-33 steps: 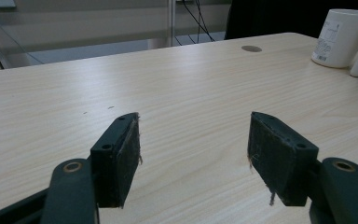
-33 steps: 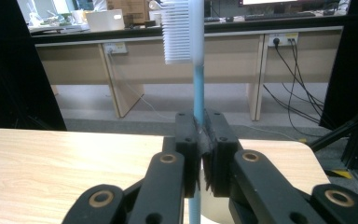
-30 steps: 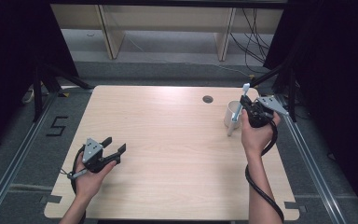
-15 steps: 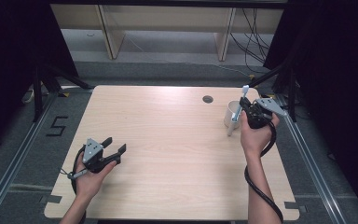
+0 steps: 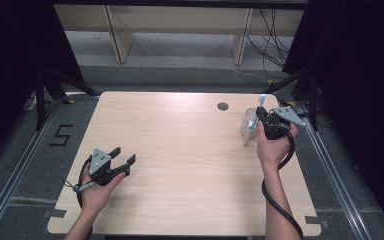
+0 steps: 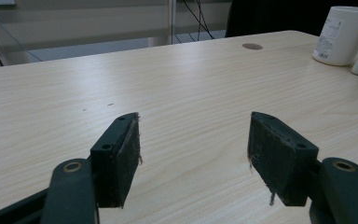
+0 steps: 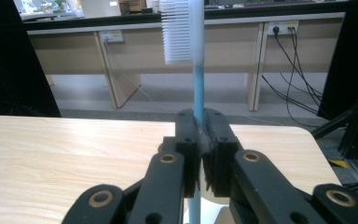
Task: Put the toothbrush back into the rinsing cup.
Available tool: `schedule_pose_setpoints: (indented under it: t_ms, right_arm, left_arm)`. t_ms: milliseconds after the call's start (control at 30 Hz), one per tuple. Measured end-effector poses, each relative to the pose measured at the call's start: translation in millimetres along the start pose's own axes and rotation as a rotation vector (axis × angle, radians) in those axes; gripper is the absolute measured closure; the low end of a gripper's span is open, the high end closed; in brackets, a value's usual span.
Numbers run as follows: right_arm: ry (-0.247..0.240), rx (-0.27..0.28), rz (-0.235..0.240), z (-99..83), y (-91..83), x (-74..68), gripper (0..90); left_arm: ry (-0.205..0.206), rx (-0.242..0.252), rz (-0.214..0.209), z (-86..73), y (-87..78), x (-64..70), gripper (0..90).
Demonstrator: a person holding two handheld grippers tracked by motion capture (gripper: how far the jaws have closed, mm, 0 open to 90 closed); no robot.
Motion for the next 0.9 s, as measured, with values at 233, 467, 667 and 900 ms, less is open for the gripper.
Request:
schedule_pose_setpoints:
  t_ms: [233, 467, 667, 900]
  right_arm:
    - [0.014, -0.022, 0.004, -5.7, 0.9, -0.6, 85.5]
    - [-0.008, -0.03, 0.002, -13.4, 3.8, 1.0, 85.5]
    - [0.005, -0.041, 0.003, -18.1, 5.4, -0.5, 85.3]
    - [-0.016, -0.053, 0.0, -20.9, 6.6, -0.2, 84.1]
  left_arm:
    - [0.0, 0.014, -0.008, -0.5, 1.6, -0.1, 33.9]
    - [-0.002, -0.003, 0.0, -1.4, 0.9, 0.3, 33.9]
    - [-0.003, -0.004, 0.0, -1.6, 0.9, 0.1, 33.9]
    - [-0.001, -0.005, 0.0, -1.8, 1.0, -0.1, 33.9]
Point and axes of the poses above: each handheld gripper's, and its own axes: y roughly forward along the jaws, z roughly out of its top, x roughly to its right, the point moved 4 cm from there along y, roughly forward along the jaws, and after that the axes turned 2 degrees about -y, right-handed, at the moved point
